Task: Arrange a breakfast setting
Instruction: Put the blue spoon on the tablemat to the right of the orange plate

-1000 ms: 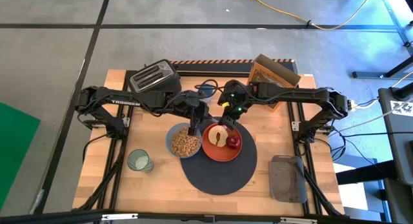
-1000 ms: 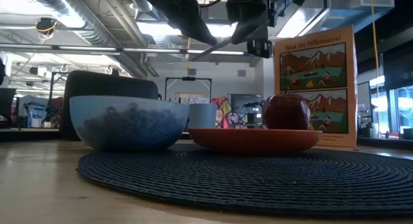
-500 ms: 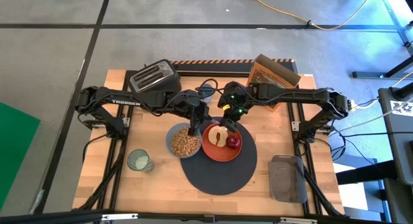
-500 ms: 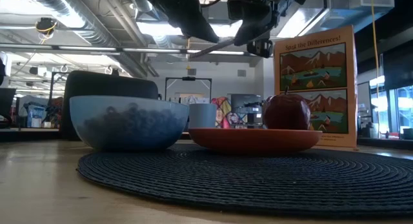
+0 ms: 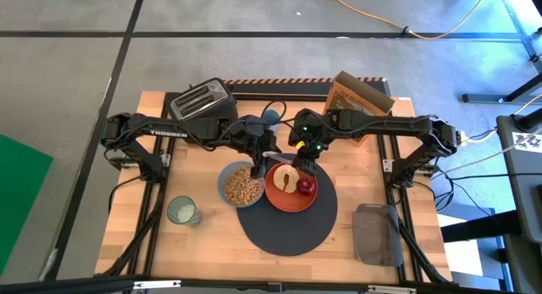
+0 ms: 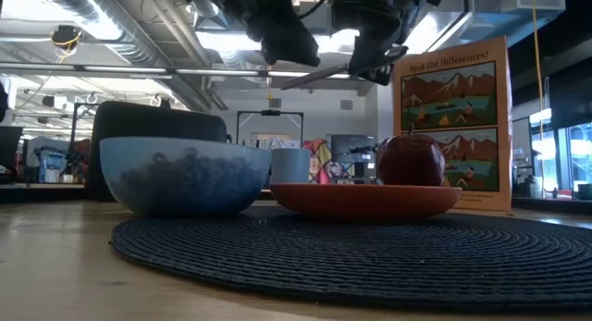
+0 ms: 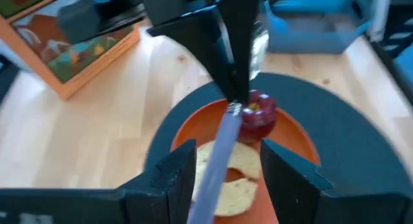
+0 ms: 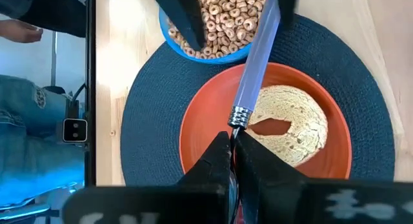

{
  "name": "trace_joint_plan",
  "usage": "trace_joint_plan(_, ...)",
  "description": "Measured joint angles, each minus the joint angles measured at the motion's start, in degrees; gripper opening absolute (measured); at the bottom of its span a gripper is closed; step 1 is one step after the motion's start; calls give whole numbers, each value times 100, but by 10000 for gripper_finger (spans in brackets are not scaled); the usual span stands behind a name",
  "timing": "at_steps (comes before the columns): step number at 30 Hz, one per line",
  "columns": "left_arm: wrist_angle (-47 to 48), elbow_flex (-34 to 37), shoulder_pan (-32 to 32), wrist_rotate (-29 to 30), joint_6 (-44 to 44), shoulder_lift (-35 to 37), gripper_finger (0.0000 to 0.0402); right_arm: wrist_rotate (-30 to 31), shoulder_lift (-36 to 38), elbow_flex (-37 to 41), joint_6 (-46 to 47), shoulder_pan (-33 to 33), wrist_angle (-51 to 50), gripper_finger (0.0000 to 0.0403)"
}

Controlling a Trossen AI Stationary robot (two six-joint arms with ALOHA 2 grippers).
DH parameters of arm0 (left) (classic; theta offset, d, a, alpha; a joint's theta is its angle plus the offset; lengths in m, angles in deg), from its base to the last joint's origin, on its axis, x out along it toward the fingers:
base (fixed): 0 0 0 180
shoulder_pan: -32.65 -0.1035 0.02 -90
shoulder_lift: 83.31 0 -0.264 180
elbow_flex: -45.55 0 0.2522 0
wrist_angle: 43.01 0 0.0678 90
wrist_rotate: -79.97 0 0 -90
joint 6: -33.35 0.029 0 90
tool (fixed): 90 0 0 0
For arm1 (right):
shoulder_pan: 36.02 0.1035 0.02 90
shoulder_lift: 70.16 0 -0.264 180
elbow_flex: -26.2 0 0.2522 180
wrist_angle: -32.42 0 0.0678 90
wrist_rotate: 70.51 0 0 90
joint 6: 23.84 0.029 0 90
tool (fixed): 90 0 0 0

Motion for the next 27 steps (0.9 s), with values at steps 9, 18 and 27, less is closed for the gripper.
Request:
trace_joint_plan(9, -92, -7, 46, -274, -224, -135, 165, 2, 0, 0, -161, 0, 3, 1)
trace_joint_plan(18, -498, -24, 59, -610, -581, -424, 164, -163, 0, 0, -319, 7, -22, 1)
trace_joint_plan(27, -87, -35, 66, -615, -613, -420, 164, -276, -2, 0, -421, 7, 6, 1)
